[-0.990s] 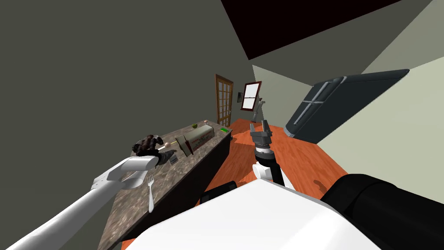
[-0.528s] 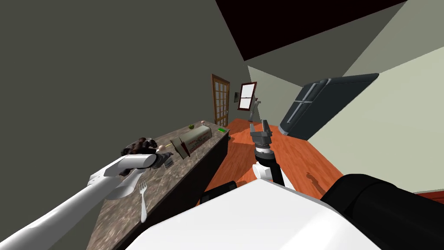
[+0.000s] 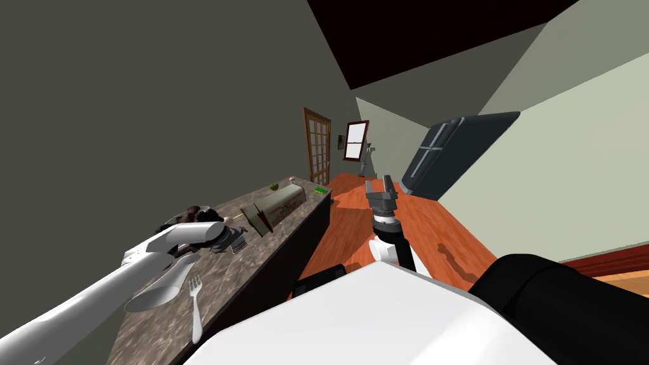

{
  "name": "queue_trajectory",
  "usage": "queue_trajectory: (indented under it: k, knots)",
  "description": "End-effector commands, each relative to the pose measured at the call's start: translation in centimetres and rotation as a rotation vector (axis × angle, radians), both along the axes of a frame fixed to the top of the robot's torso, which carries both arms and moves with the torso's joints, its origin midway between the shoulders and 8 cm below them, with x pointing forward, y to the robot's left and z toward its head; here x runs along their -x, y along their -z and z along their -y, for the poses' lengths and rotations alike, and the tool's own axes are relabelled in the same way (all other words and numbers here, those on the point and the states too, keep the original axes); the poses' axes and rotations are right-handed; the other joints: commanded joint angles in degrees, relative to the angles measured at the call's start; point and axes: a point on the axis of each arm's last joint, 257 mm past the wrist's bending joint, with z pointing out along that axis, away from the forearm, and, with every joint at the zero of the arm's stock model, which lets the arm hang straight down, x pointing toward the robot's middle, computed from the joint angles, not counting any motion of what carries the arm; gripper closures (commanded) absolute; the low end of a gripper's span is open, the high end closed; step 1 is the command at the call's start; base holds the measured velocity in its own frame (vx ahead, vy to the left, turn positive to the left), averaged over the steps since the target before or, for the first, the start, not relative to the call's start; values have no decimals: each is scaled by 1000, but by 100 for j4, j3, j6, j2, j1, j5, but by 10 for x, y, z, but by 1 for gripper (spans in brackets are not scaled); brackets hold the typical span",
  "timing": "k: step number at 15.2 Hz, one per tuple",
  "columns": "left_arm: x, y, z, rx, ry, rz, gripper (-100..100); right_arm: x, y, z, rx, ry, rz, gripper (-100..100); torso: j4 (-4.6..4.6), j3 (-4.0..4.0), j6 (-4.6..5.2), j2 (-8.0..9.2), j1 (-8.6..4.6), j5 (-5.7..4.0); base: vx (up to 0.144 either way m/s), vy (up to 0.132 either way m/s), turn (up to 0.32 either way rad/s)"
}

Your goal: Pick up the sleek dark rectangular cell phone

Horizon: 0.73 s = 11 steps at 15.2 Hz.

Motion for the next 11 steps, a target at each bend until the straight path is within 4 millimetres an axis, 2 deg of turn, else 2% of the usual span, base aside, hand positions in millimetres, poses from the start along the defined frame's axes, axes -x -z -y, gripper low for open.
queue_trajectory:
  k: [1, 7, 10, 11]
  knots:
    - [10, 2, -5, -2, -8, -47, -100, 0, 0, 0, 0, 0, 0, 0, 0, 0, 0, 0, 0, 0, 7, -6, -99]
    - [38, 5, -18, 4, -36, -177, -100, 0, 0, 0, 0, 0, 0, 0, 0, 1, -2, 1, 1, 1, 7, -6, -89]
    - [47, 6, -20, 8, -43, -215, -100, 0, 0, 0, 0, 0, 0, 0, 0, 1, -3, 1, 1, 1, 7, -4, -65]
    - [41, 5, -19, 6, -40, -192, -100, 0, 0, 0, 0, 0, 0, 0, 0, 1, -2, 1, 1, 1, 4, -2, -29]
